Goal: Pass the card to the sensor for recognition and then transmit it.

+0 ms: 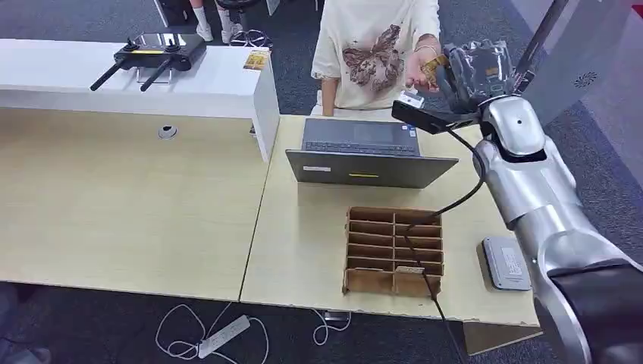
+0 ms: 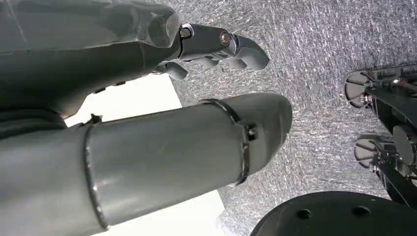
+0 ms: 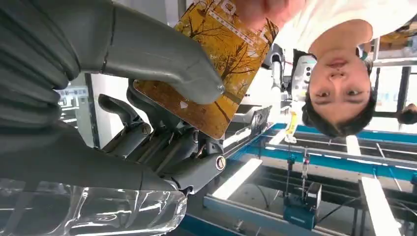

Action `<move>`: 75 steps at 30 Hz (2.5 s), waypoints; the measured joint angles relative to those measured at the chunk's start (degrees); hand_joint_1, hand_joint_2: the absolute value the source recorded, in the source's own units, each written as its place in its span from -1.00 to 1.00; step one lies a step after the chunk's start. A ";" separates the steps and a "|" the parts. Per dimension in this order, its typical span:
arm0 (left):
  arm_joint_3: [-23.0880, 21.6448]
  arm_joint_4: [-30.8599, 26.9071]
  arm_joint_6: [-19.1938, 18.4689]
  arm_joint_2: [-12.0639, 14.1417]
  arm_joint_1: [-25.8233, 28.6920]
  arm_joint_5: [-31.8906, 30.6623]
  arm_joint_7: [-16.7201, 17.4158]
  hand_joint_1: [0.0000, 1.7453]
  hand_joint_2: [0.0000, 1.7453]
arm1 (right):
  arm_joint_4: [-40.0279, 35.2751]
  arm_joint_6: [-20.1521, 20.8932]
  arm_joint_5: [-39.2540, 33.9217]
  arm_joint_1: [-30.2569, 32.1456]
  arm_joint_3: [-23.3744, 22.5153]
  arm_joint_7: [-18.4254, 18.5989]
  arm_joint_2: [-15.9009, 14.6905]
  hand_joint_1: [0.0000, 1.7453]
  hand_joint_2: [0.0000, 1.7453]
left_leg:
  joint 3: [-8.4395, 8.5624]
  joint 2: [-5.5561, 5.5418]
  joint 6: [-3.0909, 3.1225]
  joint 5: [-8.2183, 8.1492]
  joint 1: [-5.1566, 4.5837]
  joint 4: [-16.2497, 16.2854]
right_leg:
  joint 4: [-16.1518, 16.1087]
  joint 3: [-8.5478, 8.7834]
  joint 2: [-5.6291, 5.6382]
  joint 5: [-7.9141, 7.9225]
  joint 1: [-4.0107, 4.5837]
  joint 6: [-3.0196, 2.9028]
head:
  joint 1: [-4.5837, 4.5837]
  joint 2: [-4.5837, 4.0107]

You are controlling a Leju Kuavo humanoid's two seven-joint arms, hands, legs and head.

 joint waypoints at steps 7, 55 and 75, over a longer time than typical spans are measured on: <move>-0.07 -0.02 0.00 0.24 0.00 0.00 0.04 -1.00 -1.00 | 0.83 0.59 0.42 -0.25 0.53 0.02 0.00 1.00 1.00 | 0.01 0.00 0.00 0.00 0.00 0.01 | 0.00 0.00 0.00 0.00 0.00 0.00 | 0.00 0.00; -1.14 -0.04 1.11 0.28 0.28 1.86 -0.46 -1.00 -1.00 | 1.14 -11.96 -12.42 3.31 -5.84 -0.79 -1.90 -1.00 1.00 | 0.21 0.00 0.00 0.00 0.00 0.05 | -0.01 -0.02 0.00 0.01 0.00 -0.01 | 0.00 0.00; -0.96 0.02 1.92 -0.70 1.41 4.87 -2.43 -1.00 -1.00 | -16.20 0.18 -42.94 15.40 -17.12 -4.22 -4.99 -1.00 1.00 | 0.17 -0.02 0.00 0.00 0.02 0.06 | -0.02 -0.06 -0.02 0.03 0.01 -0.04 | 0.00 0.00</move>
